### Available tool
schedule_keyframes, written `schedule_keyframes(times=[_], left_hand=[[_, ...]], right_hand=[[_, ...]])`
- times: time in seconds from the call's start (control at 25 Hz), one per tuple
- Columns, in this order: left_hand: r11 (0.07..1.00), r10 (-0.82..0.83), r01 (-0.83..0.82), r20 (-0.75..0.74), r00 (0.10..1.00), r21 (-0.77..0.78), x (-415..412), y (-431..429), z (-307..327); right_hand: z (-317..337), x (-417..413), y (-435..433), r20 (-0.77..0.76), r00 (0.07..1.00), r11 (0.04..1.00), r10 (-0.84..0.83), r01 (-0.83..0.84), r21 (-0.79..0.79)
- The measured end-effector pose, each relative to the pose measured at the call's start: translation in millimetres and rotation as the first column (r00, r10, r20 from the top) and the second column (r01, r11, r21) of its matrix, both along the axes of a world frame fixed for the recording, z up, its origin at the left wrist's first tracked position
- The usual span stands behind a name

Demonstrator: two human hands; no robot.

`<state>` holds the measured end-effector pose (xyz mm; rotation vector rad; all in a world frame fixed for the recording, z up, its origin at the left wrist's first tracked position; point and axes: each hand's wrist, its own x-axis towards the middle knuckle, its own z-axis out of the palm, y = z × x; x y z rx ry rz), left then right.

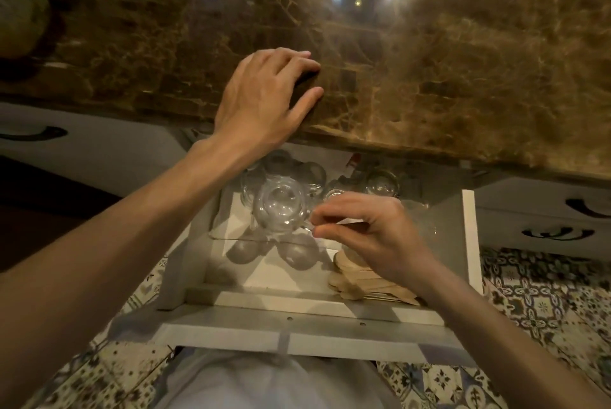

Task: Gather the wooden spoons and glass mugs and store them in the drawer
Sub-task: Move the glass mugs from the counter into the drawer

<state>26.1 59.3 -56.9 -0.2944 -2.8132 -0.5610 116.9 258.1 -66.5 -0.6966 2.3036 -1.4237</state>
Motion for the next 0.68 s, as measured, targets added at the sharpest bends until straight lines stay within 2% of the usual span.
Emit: schedule_keyframes(times=[0.12, 0.24, 0.44, 0.6, 0.68], left_hand=[[1.0, 0.004, -0.004, -0.001, 1.0, 0.005, 2, -1, -2], [1.0, 0.008, -0.008, -0.008, 1.0, 0.007, 3, -4, -2], [1.0, 0.028, -0.028, -0.015, 0.999, 0.002, 4, -7, -4], [1.0, 0.019, -0.019, -0.009, 1.0, 0.006, 5, -6, -4], [1.0, 0.017, -0.017, -0.009, 1.0, 0.005, 5, -4, -5]], right_hand=[[-27, 3, -9, -0.018, 0.996, 0.994, 0.082, -0.08, 0.08], [-49, 6, -17, 0.029, 0.992, 0.99, 0.123, -0.125, 0.067], [-74, 16, -35, 0.091, 0.984, 0.985, 0.15, -0.157, 0.067], [-87, 32, -52, 0.226, 0.966, 0.989, 0.123, -0.14, 0.057], [-93, 38, -59, 0.244, 0.963, 0.989, 0.114, -0.133, 0.061]])
